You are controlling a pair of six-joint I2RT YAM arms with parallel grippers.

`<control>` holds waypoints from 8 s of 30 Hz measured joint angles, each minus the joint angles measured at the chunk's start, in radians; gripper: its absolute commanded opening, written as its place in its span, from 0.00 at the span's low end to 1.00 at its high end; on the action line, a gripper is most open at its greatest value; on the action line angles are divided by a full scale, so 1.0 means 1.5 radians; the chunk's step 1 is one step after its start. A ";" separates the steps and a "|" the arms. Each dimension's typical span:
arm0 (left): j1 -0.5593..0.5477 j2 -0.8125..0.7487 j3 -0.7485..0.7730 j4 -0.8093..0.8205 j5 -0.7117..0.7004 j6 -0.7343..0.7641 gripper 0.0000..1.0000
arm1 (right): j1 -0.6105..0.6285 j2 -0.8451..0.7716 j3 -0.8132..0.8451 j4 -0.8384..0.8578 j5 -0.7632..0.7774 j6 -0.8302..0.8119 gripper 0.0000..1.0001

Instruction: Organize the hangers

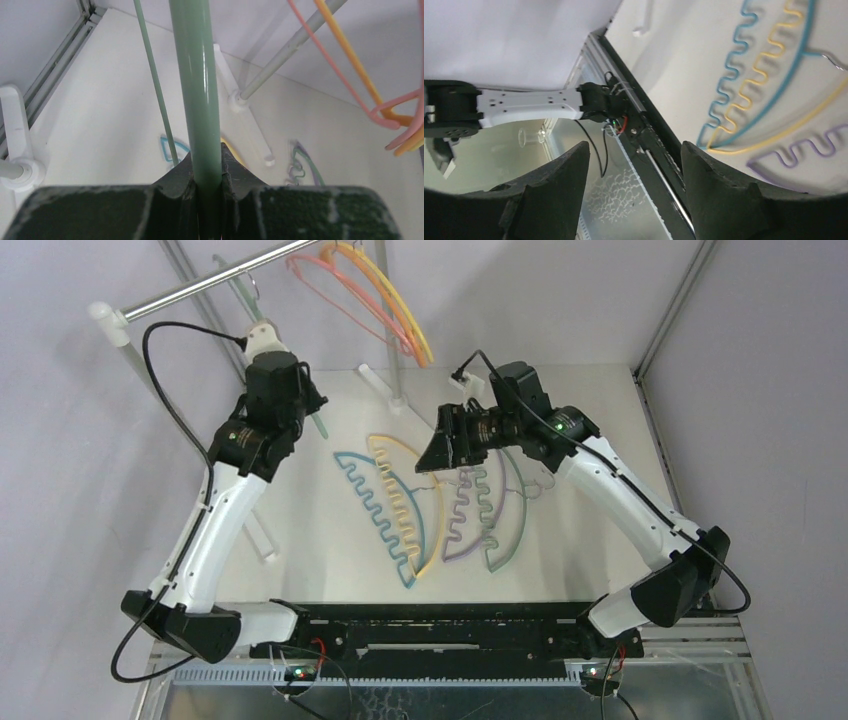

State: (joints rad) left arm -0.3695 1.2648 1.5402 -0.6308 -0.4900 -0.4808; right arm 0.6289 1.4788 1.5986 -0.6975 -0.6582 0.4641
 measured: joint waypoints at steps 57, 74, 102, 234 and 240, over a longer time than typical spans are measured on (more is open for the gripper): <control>0.051 0.424 0.470 -0.105 0.336 0.030 0.99 | -0.143 0.041 -0.081 -0.021 0.125 -0.080 1.00; 0.059 0.244 0.351 -0.070 0.349 0.048 0.99 | -0.149 0.041 -0.135 -0.032 0.214 -0.076 1.00; 0.064 -0.158 -0.160 -0.023 0.373 0.056 0.96 | -0.204 0.085 -0.428 -0.007 0.436 0.093 0.46; -0.454 -0.046 -0.222 0.115 0.205 -0.034 0.06 | -0.022 -0.173 -0.214 0.175 0.057 0.132 0.42; -0.454 -0.089 -0.319 0.055 0.207 -0.035 0.00 | -0.047 -0.195 -0.197 0.179 0.060 0.134 0.66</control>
State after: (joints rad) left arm -1.0508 1.1316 1.0611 -0.5488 -0.1802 -0.5331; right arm 0.5591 1.1866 1.3037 -0.4297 -0.5690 0.6647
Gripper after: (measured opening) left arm 0.125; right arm 0.540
